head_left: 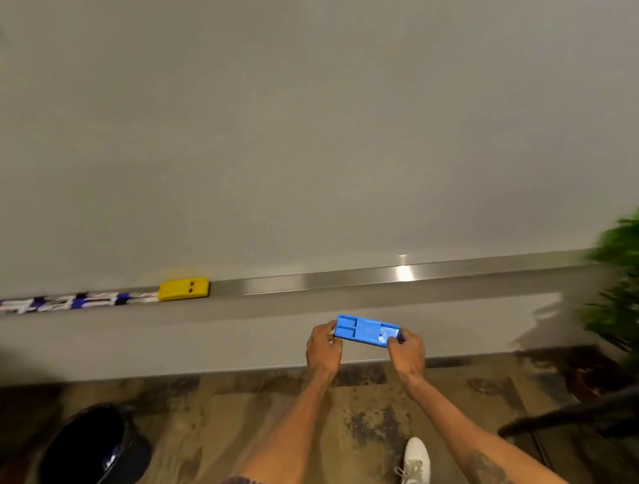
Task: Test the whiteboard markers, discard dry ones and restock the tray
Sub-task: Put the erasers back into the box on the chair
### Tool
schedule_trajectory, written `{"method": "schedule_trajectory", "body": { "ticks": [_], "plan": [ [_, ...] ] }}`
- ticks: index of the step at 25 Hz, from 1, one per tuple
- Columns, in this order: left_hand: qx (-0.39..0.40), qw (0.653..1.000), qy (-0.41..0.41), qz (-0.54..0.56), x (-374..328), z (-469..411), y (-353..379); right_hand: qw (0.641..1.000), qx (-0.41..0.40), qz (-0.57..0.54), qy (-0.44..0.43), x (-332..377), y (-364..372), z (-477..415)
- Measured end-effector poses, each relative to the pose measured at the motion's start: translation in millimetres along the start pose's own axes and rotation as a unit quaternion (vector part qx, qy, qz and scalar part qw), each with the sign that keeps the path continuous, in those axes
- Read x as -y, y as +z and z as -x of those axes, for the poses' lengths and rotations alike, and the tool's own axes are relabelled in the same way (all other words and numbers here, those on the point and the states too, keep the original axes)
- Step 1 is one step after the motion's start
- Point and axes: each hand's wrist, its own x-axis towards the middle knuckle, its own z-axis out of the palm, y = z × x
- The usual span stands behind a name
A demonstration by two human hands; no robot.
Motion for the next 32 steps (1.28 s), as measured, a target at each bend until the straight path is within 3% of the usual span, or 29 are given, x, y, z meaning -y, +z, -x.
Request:
{"method": "schedule_trajectory", "body": {
  "ticks": [14,22,32],
  "plan": [
    [-0.153,0.984,-0.071,0.059,81.3,-86.2,-170.4,0.985,0.136,0.037,-0.101,119.2,205.6,-5.1],
    [-0.138,0.986,-0.088,0.044,101.4,-175.6,-228.6,0.985,0.146,0.030,-0.091,163.9,296.5,-47.7],
    [-0.095,0.988,-0.116,0.024,111.6,-238.0,-238.8,0.978,0.194,-0.022,-0.067,192.4,319.4,-69.9]
  ]
}}
